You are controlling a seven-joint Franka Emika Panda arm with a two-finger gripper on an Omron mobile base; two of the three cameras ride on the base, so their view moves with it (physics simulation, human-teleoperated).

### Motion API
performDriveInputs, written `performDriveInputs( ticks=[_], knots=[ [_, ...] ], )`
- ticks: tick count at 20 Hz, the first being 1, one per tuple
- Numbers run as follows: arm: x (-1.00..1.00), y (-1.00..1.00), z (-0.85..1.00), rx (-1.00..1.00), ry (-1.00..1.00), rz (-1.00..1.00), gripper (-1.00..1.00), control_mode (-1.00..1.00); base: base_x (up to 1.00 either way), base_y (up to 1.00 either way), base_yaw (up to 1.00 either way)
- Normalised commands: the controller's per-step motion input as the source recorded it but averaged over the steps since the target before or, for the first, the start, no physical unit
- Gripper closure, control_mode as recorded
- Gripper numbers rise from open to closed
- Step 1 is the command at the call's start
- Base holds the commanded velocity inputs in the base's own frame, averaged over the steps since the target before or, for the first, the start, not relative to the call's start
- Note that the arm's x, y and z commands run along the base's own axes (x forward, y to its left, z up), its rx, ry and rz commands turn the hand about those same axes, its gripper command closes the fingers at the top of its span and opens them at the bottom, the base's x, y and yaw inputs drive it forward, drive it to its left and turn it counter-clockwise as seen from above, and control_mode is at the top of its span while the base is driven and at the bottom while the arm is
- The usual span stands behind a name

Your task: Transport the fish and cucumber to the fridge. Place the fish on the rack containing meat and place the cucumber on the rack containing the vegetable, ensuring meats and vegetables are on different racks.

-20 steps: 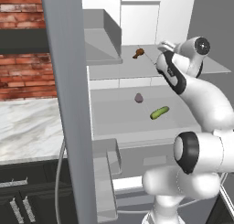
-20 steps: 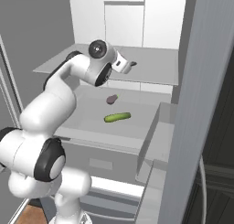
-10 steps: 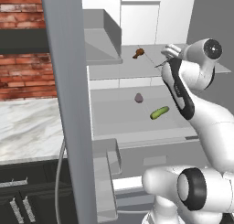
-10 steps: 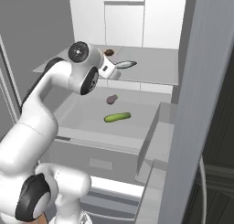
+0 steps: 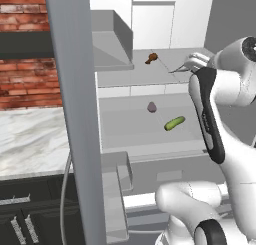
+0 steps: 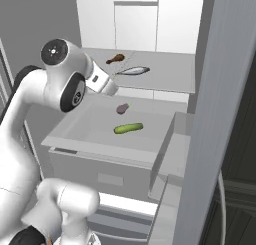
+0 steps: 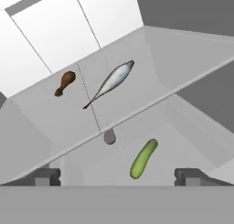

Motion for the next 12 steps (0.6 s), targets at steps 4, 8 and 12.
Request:
performDriveInputs(
  ticks=[4, 8, 12],
  knots=[
    [-1.0, 0.12, -0.09, -0.11, 0.0, 0.06, -1.0, -1.0, 0.0, 0.0, 0.0],
    [-1.0, 0.11, -0.15, -0.13, -0.01, 0.12, -1.0, -1.0, 0.0, 0.0, 0.0],
    [-1.0, 0.13, -0.05, -0.11, -0.01, 0.28, -1.0, -1.0, 0.0, 0.0, 0.0]
  ],
)
